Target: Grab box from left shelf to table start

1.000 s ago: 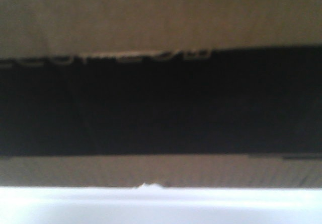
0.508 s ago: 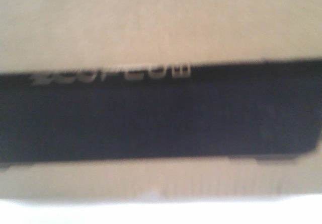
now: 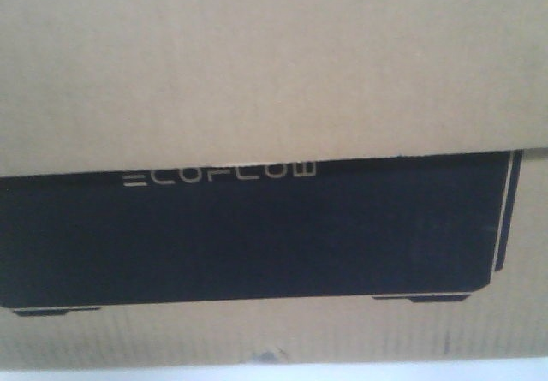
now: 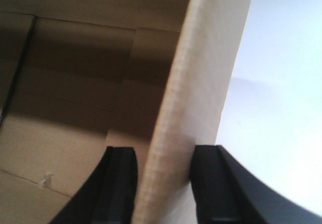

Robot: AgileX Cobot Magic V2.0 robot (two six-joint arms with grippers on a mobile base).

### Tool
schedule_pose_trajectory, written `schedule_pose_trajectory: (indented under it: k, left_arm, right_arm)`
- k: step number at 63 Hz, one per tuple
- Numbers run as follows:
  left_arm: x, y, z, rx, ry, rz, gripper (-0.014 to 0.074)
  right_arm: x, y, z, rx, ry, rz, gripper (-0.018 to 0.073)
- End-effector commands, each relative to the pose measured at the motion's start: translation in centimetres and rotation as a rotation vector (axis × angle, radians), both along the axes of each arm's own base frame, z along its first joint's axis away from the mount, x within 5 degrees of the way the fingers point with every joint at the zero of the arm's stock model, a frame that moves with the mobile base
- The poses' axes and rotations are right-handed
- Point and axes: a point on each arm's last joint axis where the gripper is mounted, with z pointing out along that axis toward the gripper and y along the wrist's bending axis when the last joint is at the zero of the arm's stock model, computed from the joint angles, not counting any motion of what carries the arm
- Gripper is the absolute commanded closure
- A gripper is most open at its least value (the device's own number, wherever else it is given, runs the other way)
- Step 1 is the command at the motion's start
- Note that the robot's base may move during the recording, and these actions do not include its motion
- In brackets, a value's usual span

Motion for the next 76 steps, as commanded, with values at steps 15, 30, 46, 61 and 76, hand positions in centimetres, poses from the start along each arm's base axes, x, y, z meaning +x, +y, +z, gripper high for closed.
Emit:
schedule_pose_trajectory:
  k: [15,30,46,61,76]
  left_arm:
    - [0.3,-2.9,2.1,-0.278,-0.044,-0.106,0.0608]
    - [0.9,-2.7,1.4,-0.231,-0.031,-0.102,0.0608]
    - [1.8,-2.6,0.9,-0.212,-0.034,-0.090,0.0608]
    - [2.4,-2.6,0.2,-0.201,-0.008,-0.090,0.0606]
    - [2.4,-2.6,0.1,-0.182,-0.008,-0.120,0.0445]
  right_arm:
    - [0.8,1.6,1.4,0.173,-0.060,0.051,0.0503]
    - [1.9,1.2,0.5,0.120,-0.041,0.035,0.0503]
    - [3.4,0.9,-0.7,0.081,-0.006,0.020,0.0503]
    - [3.8,0.9,-1.0,0.078,-0.007,0.013,0.0495]
    - [3.9,0.9,-1.0,0.077,-0.012,0.011,0.0116]
